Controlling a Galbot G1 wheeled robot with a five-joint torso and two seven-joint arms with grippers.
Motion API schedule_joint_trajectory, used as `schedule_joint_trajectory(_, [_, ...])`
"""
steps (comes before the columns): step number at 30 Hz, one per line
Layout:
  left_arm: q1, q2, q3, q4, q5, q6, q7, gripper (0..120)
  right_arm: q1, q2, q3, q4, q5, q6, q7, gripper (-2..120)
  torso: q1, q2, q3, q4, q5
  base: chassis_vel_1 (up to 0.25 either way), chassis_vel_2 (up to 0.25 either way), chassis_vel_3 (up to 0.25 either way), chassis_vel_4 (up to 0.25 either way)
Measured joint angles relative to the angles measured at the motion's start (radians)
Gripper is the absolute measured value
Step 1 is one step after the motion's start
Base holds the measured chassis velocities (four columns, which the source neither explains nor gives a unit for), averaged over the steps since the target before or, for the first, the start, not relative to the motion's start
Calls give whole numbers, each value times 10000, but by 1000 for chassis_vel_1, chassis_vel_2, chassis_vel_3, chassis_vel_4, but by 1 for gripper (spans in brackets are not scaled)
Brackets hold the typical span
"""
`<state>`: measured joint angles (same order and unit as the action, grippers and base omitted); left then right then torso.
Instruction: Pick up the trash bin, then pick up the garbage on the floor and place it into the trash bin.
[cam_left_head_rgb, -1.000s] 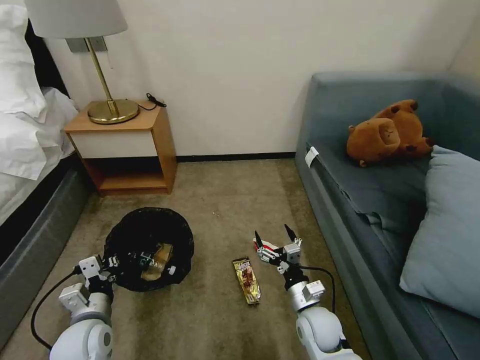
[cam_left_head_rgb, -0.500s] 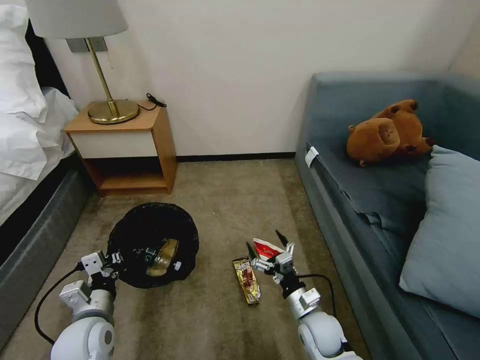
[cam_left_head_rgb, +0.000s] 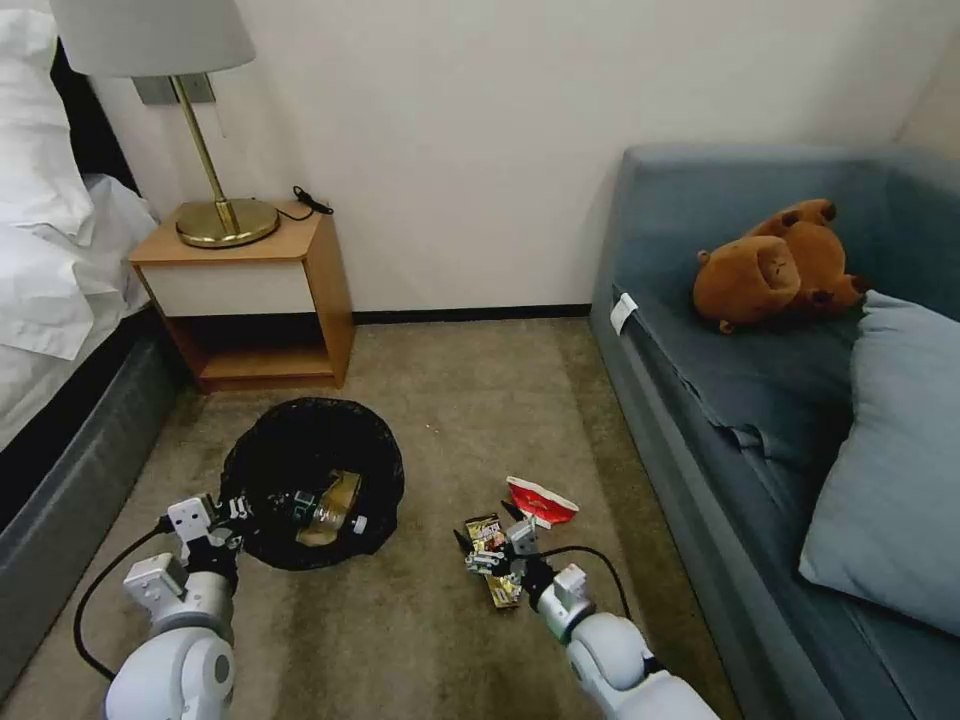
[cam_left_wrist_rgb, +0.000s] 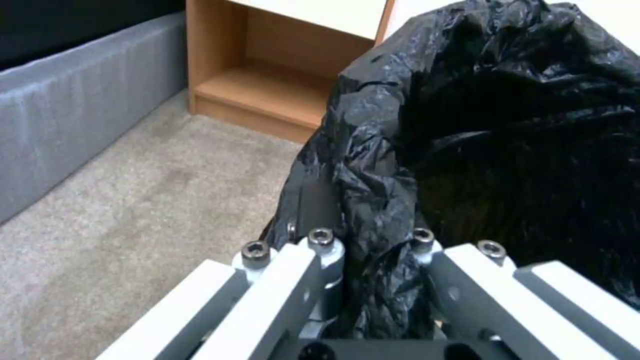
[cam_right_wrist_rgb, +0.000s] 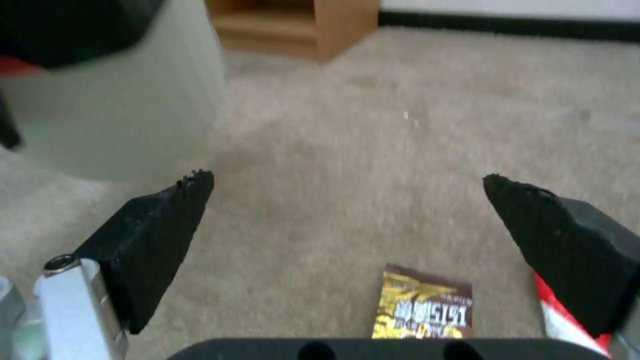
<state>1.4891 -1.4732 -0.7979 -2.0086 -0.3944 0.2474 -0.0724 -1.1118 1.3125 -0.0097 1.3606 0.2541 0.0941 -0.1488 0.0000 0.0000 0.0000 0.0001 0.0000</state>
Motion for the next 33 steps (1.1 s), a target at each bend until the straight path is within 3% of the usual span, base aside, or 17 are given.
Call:
schedule_joint_trajectory(2, [-12,-9,6,-6,25,2,9,3,70,-12,-68,-55,62,-144,72,100,0,0,0,0,0,0,0,0,0])
schedule_joint_trajectory(4, [-79,-88,16,-2,203,4,46,3,474,-102,-524,-314,844,-1117,585,100,0,0,0,-1,0,0,0,0,0])
schedule_joint_trajectory(7, [-78,-161,35,3,299,6,52,3,810,-177,-813,-540,1367,-1836,811,100,0,0,0,-1,0,0,0,0,0])
schedule_joint_trajectory(15, [14,-341,-22,-199,460,5,69,3,1383,-238,-1409,-1044,2220,-3280,1367,100,0,0,0,-1,1,0,0,0,0])
schedule_joint_trajectory(17, [107,-426,-33,-294,584,-29,92,3,1559,-196,-1465,-1090,2505,-4221,1574,100,0,0,0,-1,0,0,0,0,0])
schedule_joint_trajectory(21, [231,-568,-33,-415,689,-103,146,3,1747,-85,-1584,-1402,2513,-4688,1762,100,0,0,0,-1,0,0,0,0,0])
schedule_joint_trajectory(33, [403,-692,-35,-515,800,-225,168,3,2347,342,-1618,-2880,2192,-4752,1363,100,1,0,0,-1,0,0,0,0,0])
